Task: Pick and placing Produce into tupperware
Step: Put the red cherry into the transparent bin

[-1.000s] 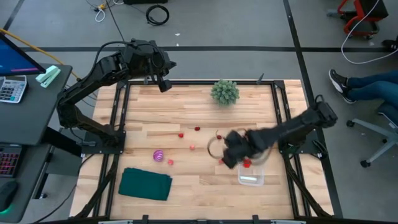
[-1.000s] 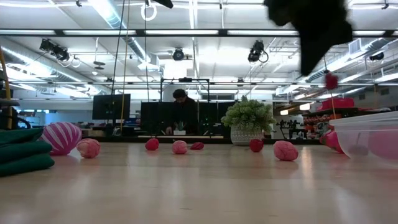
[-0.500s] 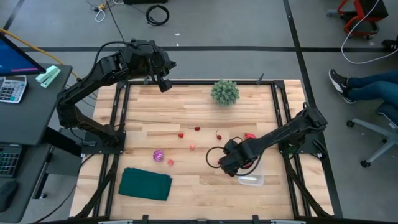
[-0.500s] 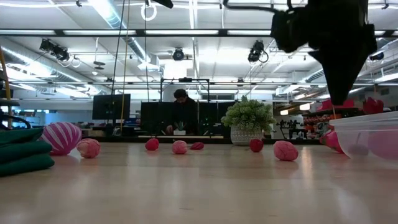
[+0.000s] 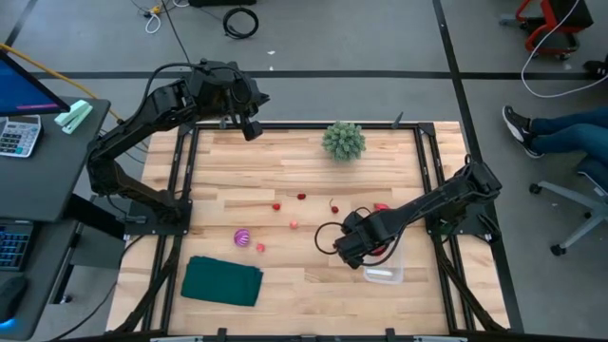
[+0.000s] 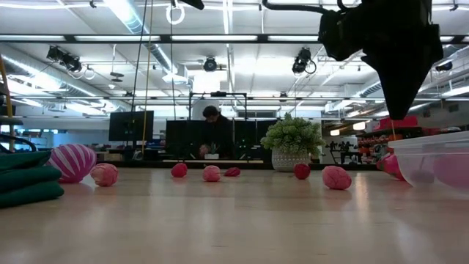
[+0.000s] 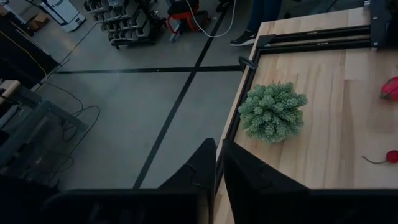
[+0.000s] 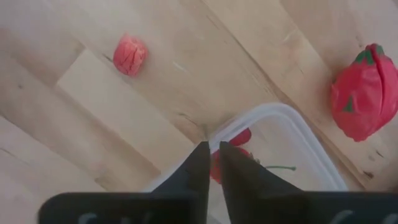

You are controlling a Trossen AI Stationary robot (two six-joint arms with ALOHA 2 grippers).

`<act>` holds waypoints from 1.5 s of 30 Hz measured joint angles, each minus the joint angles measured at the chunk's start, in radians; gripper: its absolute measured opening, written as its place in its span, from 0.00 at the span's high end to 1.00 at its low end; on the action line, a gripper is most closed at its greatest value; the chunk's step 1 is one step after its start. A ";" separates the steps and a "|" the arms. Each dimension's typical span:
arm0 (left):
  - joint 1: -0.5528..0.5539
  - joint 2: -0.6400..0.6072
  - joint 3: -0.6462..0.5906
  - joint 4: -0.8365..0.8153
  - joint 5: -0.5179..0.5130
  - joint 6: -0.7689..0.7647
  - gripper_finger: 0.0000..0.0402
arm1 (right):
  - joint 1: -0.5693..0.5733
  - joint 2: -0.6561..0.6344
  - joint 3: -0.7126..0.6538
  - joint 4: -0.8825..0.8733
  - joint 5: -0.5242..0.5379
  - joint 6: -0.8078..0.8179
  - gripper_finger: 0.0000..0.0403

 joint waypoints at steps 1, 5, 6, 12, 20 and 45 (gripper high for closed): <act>0.000 0.000 0.000 0.000 0.000 0.000 0.90 | 0.001 0.000 0.000 0.000 -0.002 0.001 0.87; 0.000 0.000 0.000 0.000 0.000 0.000 0.90 | 0.005 0.000 0.000 0.000 -0.022 0.008 0.80; 0.000 0.000 0.000 0.000 0.000 0.000 0.91 | 0.005 0.000 0.000 0.000 -0.021 0.008 0.78; 0.000 0.000 0.000 0.000 0.000 0.000 0.92 | -0.008 0.000 0.000 0.000 0.035 -0.035 0.74; 0.000 0.000 0.000 0.000 0.000 0.000 0.90 | -0.091 0.005 0.000 0.275 0.148 -0.414 0.73; 0.000 0.000 0.000 -0.001 0.000 -0.001 0.88 | -0.357 0.016 -0.188 0.573 0.010 -0.582 0.66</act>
